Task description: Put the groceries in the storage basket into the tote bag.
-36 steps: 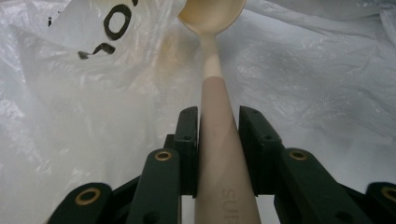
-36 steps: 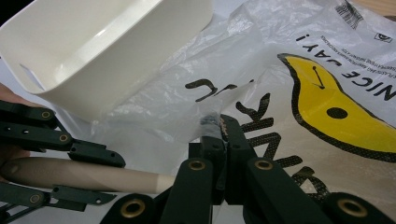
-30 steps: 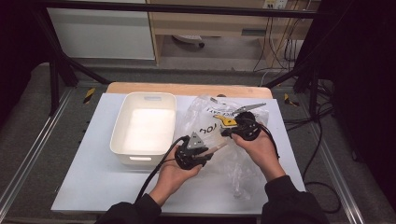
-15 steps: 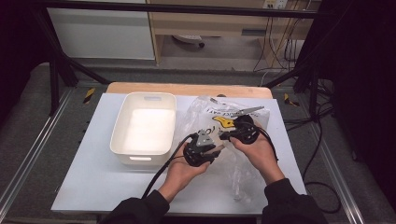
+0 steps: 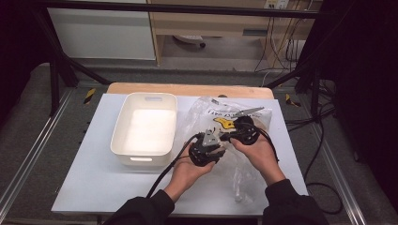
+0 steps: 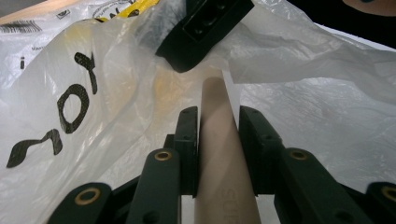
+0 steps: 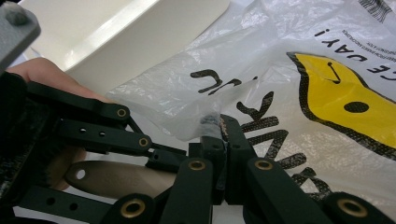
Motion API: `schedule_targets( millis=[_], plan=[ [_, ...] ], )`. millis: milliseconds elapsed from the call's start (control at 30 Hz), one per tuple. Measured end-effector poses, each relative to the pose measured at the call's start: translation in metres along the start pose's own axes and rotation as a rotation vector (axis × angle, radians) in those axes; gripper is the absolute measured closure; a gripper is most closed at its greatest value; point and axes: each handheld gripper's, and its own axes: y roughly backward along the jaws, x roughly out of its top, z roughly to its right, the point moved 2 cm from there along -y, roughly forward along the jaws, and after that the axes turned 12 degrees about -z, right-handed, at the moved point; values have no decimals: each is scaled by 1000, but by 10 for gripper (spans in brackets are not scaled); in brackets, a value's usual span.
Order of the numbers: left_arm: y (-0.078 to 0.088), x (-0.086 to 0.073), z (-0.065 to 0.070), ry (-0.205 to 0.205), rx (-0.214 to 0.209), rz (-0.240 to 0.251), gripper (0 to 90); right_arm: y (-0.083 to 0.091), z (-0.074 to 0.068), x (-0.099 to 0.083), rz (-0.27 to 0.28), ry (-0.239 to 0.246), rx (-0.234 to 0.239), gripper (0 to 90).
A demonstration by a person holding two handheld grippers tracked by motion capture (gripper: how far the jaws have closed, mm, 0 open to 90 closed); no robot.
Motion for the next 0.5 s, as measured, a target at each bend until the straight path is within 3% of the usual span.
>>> schedule_targets(
  millis=[500],
  plan=[
    [-18,-5,3,-30,7,-4,691,-3,3,-7,-8,-8,4,900]
  ],
)
